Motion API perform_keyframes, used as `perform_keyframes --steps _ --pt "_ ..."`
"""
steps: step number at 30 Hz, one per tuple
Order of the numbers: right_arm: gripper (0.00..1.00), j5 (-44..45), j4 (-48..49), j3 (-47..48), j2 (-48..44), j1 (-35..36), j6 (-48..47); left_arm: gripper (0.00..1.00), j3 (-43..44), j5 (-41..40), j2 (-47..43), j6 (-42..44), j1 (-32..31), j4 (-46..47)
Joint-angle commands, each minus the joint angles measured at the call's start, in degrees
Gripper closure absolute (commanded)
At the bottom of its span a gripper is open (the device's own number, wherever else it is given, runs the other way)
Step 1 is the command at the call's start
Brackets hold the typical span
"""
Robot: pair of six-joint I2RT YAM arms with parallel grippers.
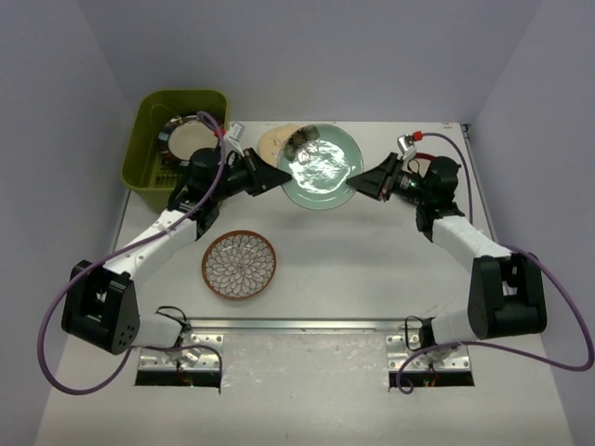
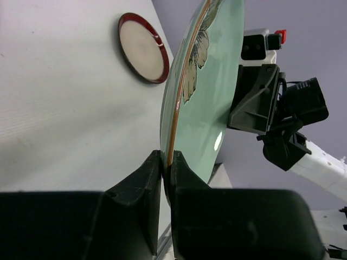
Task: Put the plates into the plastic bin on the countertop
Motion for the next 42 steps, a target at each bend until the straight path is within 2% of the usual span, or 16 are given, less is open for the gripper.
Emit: perform_keyframes --steps 1,3,5,6,10,12,16,18,21,25,33,35,37,40,42 --pt "0.61 -5.3 6.1 3.4 -0.4 1.3 3.1 1.00 1.0 1.4 -3.7 -6.7 -0.3 15.9" --pt "0.31 -5.1 6.1 3.0 0.0 0.5 3.4 1.00 0.8 -2.0 -5.7 -8.6 2.1 15.1" --pt "0.03 -5.2 6.0 2.4 0.0 -1.0 3.5 1.00 1.4 -5.2 -6.9 -9.0 4.9 10.5" --pt "0.01 -5.3 6.1 1.6 -0.1 -1.8 3.7 1.00 2.3 -6.8 -7.4 -9.0 6.6 8.5" --pt "0.01 -5.9 5.9 -1.0 -1.0 -5.4 4.0 1.00 7.9 -15.6 -7.9 -8.4 17.5 -5.4" --pt "0.01 -6.6 5.9 -2.3 -1.3 -6.8 4.1 1.00 10.4 -17.7 -6.2 -8.7 23.1 -8.6" --pt "0.01 -7.6 5.5 -4.2 -1.9 -8.2 3.8 1.00 16.3 -22.6 1.0 -9.3 33.0 -16.4" --pt "0.01 -8.0 4.7 -4.9 -2.3 -8.5 2.8 1.00 21.6 -21.6 8.3 -8.7 37.0 -19.5" --pt "0.01 -7.8 2.3 -5.4 -3.0 -8.8 1.1 1.00 26.6 -20.4 16.1 -7.6 39.7 -19.0" --pt "0.01 -7.4 -0.9 -6.4 -3.6 -9.5 -1.8 1.00 40.1 -16.8 28.9 -4.6 41.1 -22.8" --pt "0.01 -7.0 -1.7 -6.2 -2.0 -9.8 -3.2 0.96 56.0 -15.5 43.7 -0.8 37.9 -30.3" --pt "0.01 -6.8 -1.8 -6.3 -2.1 -10.0 -3.3 0.91 60.1 -17.6 45.6 0.3 36.6 -34.0" --pt "0.01 -6.7 -1.9 -6.4 -2.2 -10.4 -3.6 0.79 60.0 -18.6 46.4 0.3 35.9 -35.1" --pt "0.01 -6.8 -2.5 -6.3 -1.4 -10.6 -4.0 0.46 59.2 -21.2 46.3 1.5 34.3 -36.7" --pt "0.01 -6.8 -2.7 -6.3 -0.4 -10.6 -4.1 0.35 59.5 -24.1 46.5 3.5 33.2 -38.9"
